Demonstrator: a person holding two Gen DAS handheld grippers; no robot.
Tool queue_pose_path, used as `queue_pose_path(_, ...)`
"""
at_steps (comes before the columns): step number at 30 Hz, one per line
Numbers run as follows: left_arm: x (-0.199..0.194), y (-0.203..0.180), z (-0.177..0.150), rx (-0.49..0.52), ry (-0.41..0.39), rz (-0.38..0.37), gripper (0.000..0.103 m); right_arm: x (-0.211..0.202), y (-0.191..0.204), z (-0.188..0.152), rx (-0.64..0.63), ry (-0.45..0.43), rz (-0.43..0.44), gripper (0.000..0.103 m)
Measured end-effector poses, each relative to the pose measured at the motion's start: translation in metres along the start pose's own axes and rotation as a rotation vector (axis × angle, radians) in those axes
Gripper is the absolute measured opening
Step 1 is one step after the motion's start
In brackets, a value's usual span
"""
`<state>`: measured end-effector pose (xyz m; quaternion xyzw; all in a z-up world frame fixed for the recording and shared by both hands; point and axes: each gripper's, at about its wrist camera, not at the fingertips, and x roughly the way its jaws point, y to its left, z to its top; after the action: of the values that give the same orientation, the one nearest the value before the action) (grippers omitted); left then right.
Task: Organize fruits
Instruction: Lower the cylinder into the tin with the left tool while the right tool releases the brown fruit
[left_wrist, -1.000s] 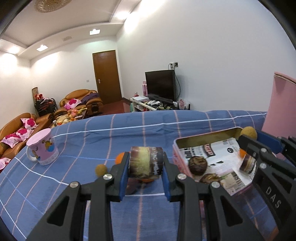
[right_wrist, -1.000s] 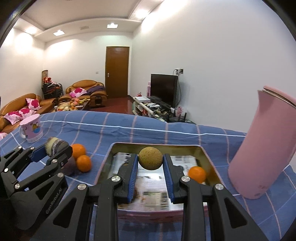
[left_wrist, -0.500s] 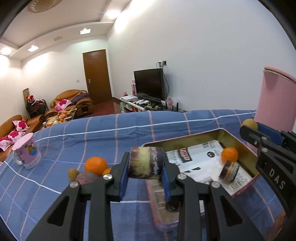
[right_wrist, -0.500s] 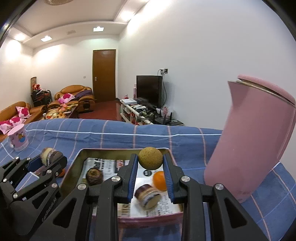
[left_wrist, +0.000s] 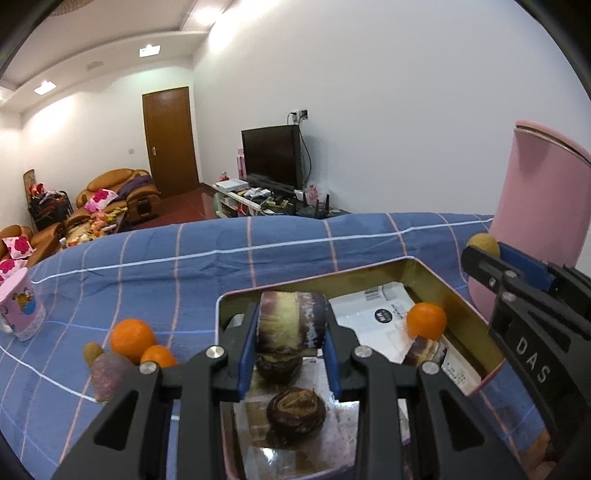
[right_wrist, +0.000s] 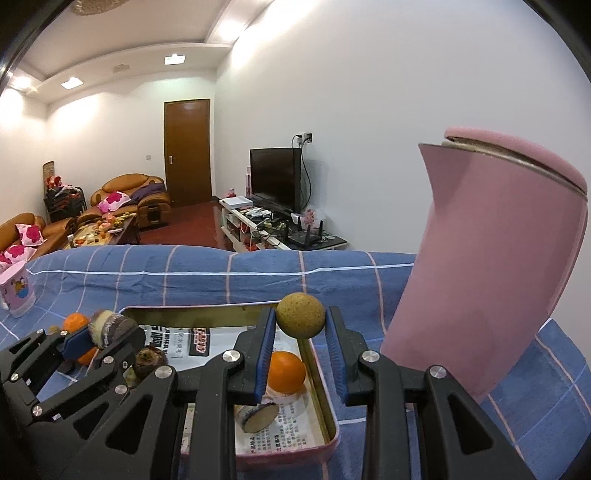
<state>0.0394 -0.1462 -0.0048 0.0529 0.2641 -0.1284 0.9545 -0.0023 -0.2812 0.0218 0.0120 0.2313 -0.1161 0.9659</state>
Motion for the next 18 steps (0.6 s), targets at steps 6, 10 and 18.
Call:
queue_pose_path(6,0.02,0.008,0.005,-0.037,0.064,-0.039,0.033,0.016,-0.001,0.002,0.02,0.032,0.044,0.03)
queue_pose_path(10,0.028,0.007,0.007,-0.043,0.093,-0.044,0.033,0.035,0.0,0.0,0.046,0.094,0.098,0.03)
queue_pose_path(18,0.033,-0.003,0.008,0.002,0.115,-0.041,0.033,0.059,0.008,-0.006,0.049,0.178,0.195,0.03)
